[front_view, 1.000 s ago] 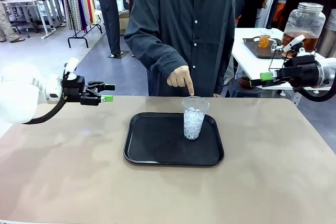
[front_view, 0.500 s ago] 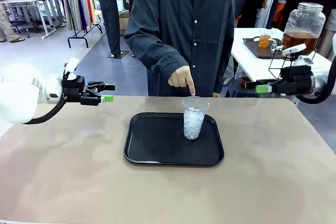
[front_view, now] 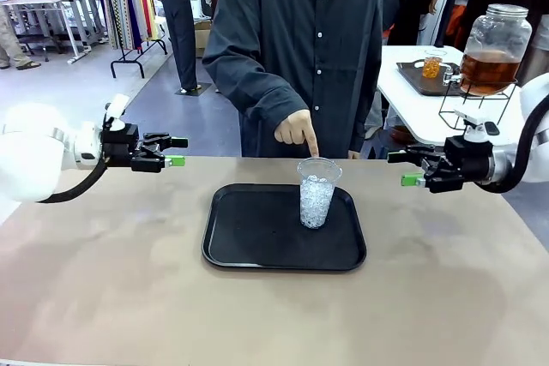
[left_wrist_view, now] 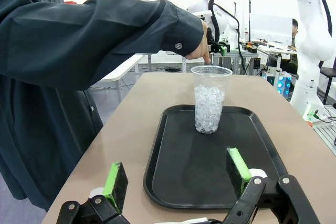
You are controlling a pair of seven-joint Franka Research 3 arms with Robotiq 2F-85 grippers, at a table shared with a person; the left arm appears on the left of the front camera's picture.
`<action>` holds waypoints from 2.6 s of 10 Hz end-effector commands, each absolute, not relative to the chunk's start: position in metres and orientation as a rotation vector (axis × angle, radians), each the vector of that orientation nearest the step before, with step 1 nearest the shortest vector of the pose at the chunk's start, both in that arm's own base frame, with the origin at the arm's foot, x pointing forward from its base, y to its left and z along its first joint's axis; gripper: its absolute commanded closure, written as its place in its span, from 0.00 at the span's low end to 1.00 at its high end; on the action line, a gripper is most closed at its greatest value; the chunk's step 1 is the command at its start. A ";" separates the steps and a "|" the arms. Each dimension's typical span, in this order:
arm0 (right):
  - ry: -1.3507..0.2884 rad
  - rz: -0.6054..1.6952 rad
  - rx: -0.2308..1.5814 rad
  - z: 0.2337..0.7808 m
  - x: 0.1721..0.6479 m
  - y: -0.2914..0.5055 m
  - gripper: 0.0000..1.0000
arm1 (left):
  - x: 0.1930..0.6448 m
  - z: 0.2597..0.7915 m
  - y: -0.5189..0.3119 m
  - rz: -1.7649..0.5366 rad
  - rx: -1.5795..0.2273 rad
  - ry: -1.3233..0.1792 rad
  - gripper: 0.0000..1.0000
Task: Pour the drink into the iced cup.
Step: Pick up the iced cup indicated by the human and present it to them.
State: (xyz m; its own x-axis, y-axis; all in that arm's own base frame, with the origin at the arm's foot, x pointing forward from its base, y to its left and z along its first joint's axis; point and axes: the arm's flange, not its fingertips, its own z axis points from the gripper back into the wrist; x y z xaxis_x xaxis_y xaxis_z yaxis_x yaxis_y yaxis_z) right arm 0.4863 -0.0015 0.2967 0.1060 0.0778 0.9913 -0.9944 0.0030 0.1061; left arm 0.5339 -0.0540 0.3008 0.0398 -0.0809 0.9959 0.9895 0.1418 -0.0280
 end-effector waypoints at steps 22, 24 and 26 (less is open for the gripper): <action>-1.128 1.216 1.223 0.219 0.506 0.118 0.00 | 0.536 0.303 -0.054 -1.122 -1.057 -1.191 0.00; -1.115 1.226 1.224 0.219 0.508 0.126 0.00 | 0.536 0.303 -0.054 -1.122 -1.057 -1.191 0.00; -1.102 1.229 1.234 0.219 0.509 0.131 0.00 | 0.536 0.303 -0.054 -1.122 -1.057 -1.191 0.00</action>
State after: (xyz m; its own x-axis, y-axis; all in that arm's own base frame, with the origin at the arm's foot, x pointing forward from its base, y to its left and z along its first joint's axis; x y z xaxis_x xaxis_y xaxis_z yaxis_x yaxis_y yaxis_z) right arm 0.5025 0.1235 0.2183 0.0496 0.0521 0.9974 -0.9963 -0.0681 0.0531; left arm 0.5340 -0.0540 0.3009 0.0396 -0.0810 0.9959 0.9895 0.1418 -0.0278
